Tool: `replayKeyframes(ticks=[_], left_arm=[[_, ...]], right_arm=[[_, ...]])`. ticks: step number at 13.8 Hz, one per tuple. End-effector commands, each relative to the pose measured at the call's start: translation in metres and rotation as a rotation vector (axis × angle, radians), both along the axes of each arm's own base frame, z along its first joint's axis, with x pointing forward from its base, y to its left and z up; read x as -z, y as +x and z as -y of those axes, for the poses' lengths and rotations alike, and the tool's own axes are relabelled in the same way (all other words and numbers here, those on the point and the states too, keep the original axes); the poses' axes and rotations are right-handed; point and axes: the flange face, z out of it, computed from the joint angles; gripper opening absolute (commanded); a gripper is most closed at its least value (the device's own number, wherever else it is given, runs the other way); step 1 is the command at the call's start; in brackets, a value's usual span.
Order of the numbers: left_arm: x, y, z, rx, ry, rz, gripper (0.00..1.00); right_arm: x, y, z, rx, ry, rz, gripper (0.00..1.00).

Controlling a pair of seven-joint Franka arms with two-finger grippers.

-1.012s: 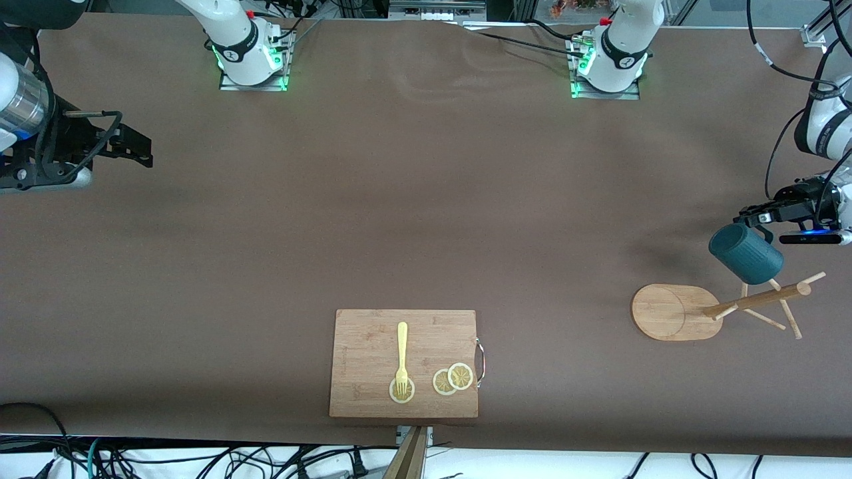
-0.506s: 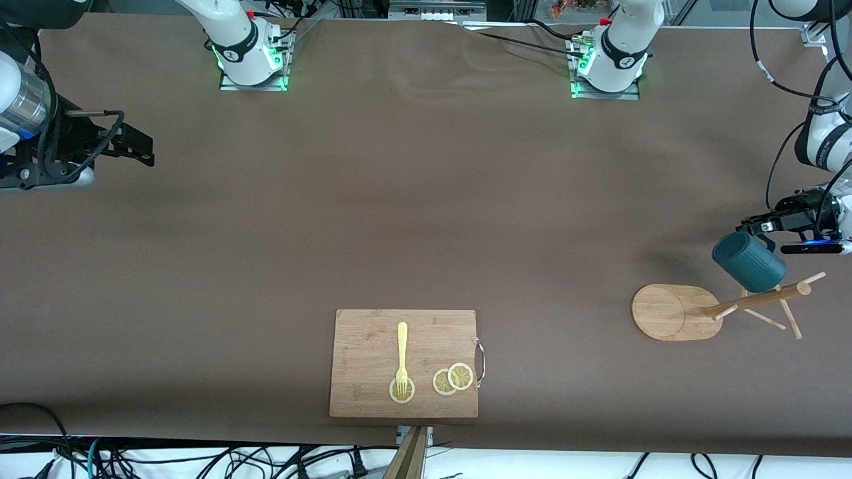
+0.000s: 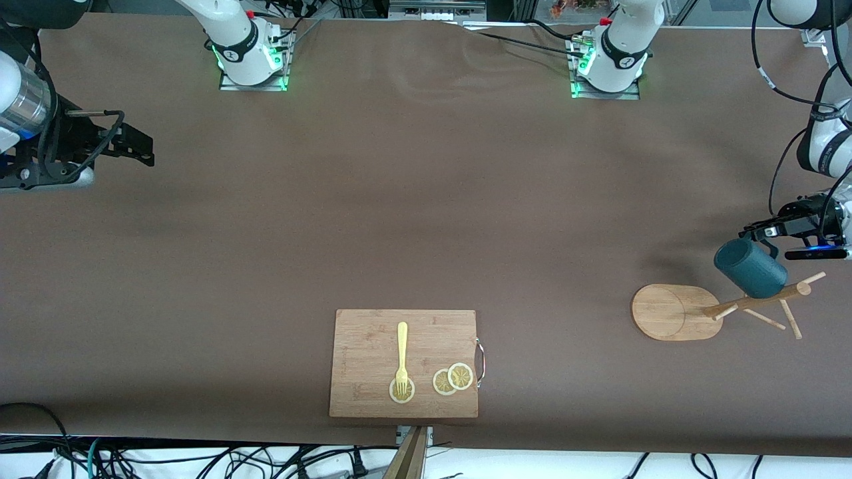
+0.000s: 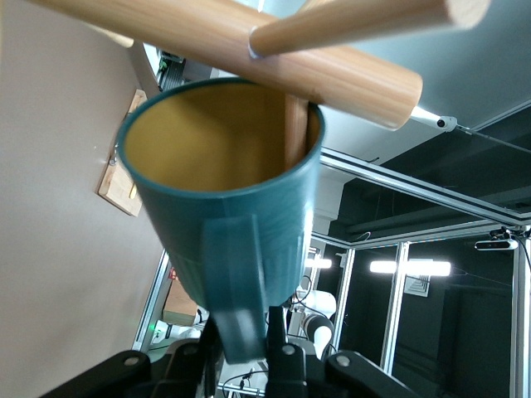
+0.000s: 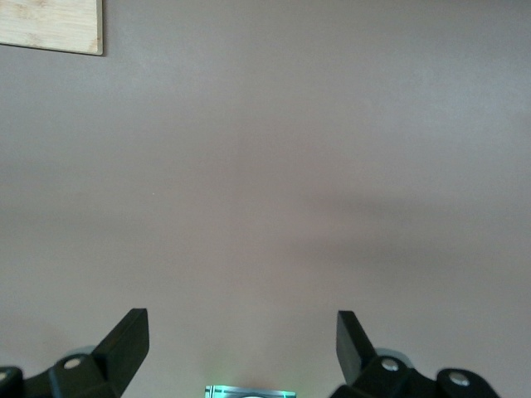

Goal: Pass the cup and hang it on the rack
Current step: 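Lower the mug onto a rack peg with the left gripper, then open the left gripper and pull it back from the mug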

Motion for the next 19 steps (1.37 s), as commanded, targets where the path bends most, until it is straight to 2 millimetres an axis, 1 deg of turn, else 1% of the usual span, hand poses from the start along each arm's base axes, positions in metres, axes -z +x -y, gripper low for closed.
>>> replayKeyframes(ticks=[1,2,3,7,9,11,14,16,17,18,19], left_arm=[[0.004,0.012,-0.008,0.000,-0.009,0.062,0.57],[0.004,0.012,-0.007,0.002,-0.008,0.079,0.92],[0.002,0.012,-0.007,0.002,-0.005,0.098,1.00],[-0.003,0.008,-0.005,0.055,-0.007,0.101,1.00],[-0.004,-0.001,-0.003,0.109,-0.011,0.090,1.00],[-0.013,-0.007,-0.001,0.181,-0.012,0.087,1.00],[-0.033,-0.016,-0.009,0.316,0.060,0.062,1.00],[-0.058,-0.015,-0.020,0.409,0.148,0.054,1.00],[-0.065,-0.016,-0.025,0.441,0.180,0.043,1.00],[-0.079,-0.018,-0.030,0.464,0.212,0.041,1.00],[-0.097,-0.019,-0.034,0.490,0.263,0.034,1.00]], right_arm=[[-0.008,-0.004,0.000,0.009,-0.015,0.002,1.00],[-0.008,-0.004,0.000,0.009,-0.015,0.002,1.00],[-0.008,-0.004,0.001,0.011,-0.015,0.002,1.00],[-0.008,-0.004,0.000,0.009,-0.015,0.002,1.00],[-0.008,-0.004,0.000,0.009,-0.014,0.002,1.00],[-0.008,-0.004,0.000,0.009,-0.015,0.002,1.00],[-0.009,-0.005,0.000,0.009,-0.013,0.004,1.00],[-0.009,-0.005,0.000,0.009,-0.013,0.004,1.00],[-0.009,-0.005,0.000,0.009,-0.013,0.004,1.00],[-0.009,-0.005,0.000,0.009,-0.013,0.004,1.00],[-0.009,-0.005,0.000,0.009,-0.013,0.004,1.00]])
